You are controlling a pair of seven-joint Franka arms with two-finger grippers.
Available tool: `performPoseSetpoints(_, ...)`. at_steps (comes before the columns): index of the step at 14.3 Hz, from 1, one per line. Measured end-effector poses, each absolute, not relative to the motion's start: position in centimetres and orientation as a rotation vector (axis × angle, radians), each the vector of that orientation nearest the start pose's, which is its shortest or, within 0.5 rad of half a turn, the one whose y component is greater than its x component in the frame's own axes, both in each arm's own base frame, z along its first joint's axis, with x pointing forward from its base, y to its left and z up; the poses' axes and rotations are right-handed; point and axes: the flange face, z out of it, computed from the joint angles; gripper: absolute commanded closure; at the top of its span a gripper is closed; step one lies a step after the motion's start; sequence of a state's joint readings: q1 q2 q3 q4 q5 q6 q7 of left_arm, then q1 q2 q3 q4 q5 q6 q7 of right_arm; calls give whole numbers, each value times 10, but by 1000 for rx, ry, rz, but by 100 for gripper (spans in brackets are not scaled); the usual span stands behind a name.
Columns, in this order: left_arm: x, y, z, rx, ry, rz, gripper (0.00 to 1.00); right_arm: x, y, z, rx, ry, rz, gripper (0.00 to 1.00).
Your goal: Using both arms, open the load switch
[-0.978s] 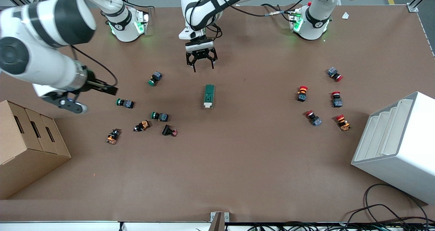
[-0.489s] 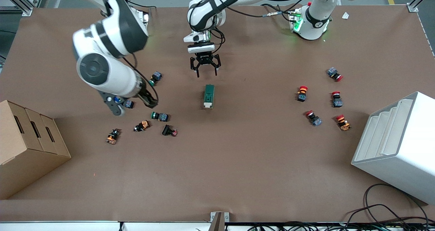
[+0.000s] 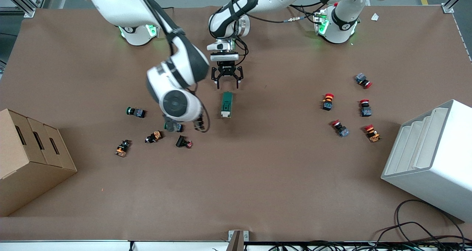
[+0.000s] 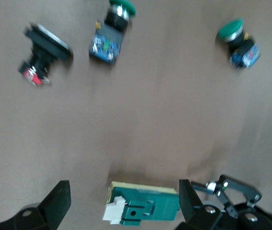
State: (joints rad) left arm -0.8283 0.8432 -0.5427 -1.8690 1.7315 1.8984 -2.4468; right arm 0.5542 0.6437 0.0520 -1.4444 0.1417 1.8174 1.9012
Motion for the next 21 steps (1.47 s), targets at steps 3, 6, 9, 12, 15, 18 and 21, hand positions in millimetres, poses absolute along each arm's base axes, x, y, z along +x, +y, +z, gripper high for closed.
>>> performPoseSetpoints(3,201,-569,83,-2714,100,-1560,1,552,429,260,-2555,2101,443,0)
performPoseSetpoints(6,208,-567,77,-2671,106,-1620,1,545,446,234,-2513,2135,426,0)
performPoseSetpoints(9,211,-564,68,-2646,92,-1697,0,539,452,214,-2525,2146,432,0)
performPoseSetpoints(12,209,-567,61,-2627,55,-1757,0,533,457,208,-2542,2140,436,0)
performPoseSetpoints(15,209,-570,58,-2612,47,-1774,0,522,466,205,-2578,2127,446,0)
performPoseSetpoints(18,207,-572,54,-2587,42,-1803,0,514,470,206,-2623,2129,464,0)
performPoseSetpoints(21,207,-572,52,-2574,49,-1821,0,510,469,212,-2686,2120,511,0)
